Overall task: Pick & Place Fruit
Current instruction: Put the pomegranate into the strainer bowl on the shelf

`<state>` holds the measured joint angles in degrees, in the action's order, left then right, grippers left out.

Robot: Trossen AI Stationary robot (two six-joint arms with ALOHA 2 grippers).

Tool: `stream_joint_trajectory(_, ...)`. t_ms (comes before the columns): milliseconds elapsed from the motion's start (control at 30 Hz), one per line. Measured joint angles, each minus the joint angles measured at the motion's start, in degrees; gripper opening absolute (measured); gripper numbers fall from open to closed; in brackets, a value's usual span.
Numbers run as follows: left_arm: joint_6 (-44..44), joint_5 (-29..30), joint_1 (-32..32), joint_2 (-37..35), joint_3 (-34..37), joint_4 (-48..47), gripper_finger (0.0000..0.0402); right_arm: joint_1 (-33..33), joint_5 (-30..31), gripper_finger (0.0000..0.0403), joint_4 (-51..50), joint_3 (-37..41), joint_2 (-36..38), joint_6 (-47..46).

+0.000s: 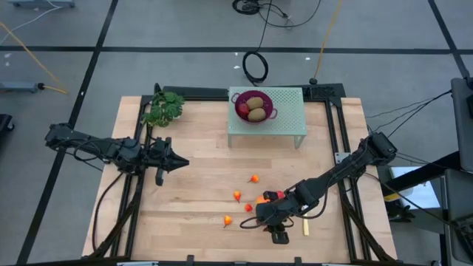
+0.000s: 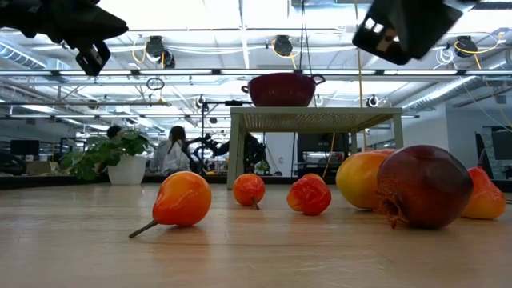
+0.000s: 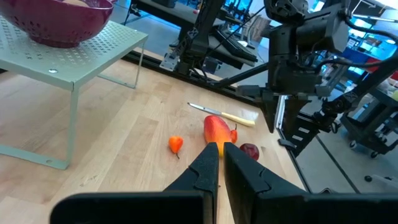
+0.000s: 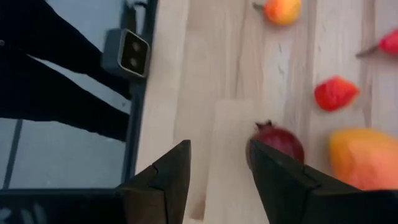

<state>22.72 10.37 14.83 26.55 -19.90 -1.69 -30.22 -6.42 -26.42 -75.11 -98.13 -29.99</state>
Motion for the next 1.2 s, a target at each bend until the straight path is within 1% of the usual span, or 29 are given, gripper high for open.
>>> stream_joint_trajectory(133, 0.0, 0.0, 0.0, 0.0, 0.0, -0.3, 0.0024, -0.3, 0.4, 0.0155, -2.9, 0.0, -0.1, -1.0)
stream_joint_trajectory(400, 0.0, 0.0, 0.0, 0.0, 0.0, -0.4, 0.0024, 0.1, 0.7, 0.0155, -4.1, 0.0, -4.0, -0.4)
stream_joint_trajectory(633, 0.0, 0.0, 0.0, 0.0, 0.0, -0.4, 0.0024, 0.6, 3.8, 0.0155, -4.6, 0.0, -4.7, 0.0)
stream_joint_trajectory(1000, 0.2, 0.0, 0.0, 0.0, 0.0, -1.3, 0.0024, 0.5, 3.1, 0.0155, -4.2, 0.0, -4.4, 2.6)
stream_joint_trajectory(1133, 0.9, 0.0, 0.0, 0.0, 0.0, -1.7, 0.0024, 0.5, -0.7, 0.0155, -4.2, 0.0, -4.4, 3.6)
stream_joint_trajectory(1200, 0.9, 0.0, 0.0, 0.0, 0.0, -1.7, 0.0024, 0.5, -1.3, 0.0155, -4.2, 0.0, -4.4, 3.3)
